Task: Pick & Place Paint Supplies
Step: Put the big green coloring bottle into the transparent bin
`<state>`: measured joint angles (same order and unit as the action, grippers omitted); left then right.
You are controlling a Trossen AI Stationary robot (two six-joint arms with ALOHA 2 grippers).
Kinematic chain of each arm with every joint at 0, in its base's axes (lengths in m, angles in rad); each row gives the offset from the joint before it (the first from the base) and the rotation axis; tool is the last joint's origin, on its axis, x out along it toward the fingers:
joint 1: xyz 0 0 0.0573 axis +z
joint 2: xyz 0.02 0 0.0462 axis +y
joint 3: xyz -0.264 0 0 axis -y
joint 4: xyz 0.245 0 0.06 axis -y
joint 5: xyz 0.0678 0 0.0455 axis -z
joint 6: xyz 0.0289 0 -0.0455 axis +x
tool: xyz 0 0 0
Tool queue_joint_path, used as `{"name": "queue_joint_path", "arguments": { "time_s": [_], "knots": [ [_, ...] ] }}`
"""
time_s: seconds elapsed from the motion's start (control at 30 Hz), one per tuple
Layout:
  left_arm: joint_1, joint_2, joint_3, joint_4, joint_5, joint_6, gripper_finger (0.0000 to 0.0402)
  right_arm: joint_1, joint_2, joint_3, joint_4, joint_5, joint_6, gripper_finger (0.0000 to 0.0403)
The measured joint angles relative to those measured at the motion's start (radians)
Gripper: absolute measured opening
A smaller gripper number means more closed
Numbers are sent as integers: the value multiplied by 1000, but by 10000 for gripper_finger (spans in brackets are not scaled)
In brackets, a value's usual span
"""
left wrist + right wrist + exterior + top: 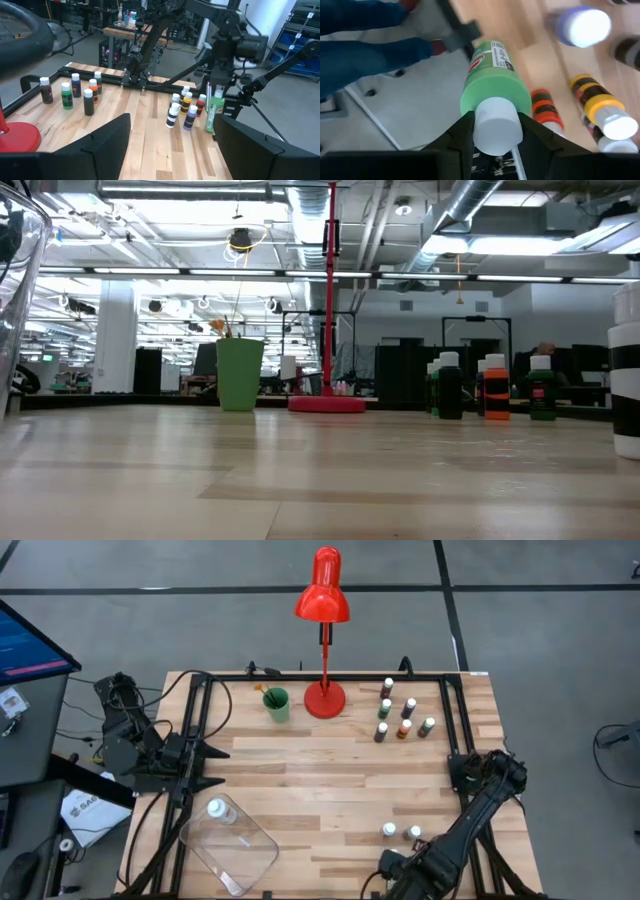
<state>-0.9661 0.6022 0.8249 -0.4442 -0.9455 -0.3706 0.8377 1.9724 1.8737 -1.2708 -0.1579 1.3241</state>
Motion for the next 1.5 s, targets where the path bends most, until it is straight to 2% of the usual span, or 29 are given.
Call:
{"name": "queue_joint_path", "arguments": {
  "time_s": [0.23,0.43,0.63,0.87,1.1,1.5],
  "knots": [
    [0,0,0,0,0,0,278,-76,-7,171,-62,-1,-150,113],
    [0,0,0,0,0,0,278,-208,-9,321,-170,49,-403,113],
    [0,0,0,0,0,21,278,-378,-6,351,-270,146,-719,113],
    [0,0,0,0,0,27,278,-570,82,352,-217,186,-1005,113],
    [0,0,0,0,-1,27,278,-655,183,352,-134,187,-1099,113],
    [0,0,0,0,-5,26,278,-664,256,354,-119,185,-1098,113]
  ]
}}
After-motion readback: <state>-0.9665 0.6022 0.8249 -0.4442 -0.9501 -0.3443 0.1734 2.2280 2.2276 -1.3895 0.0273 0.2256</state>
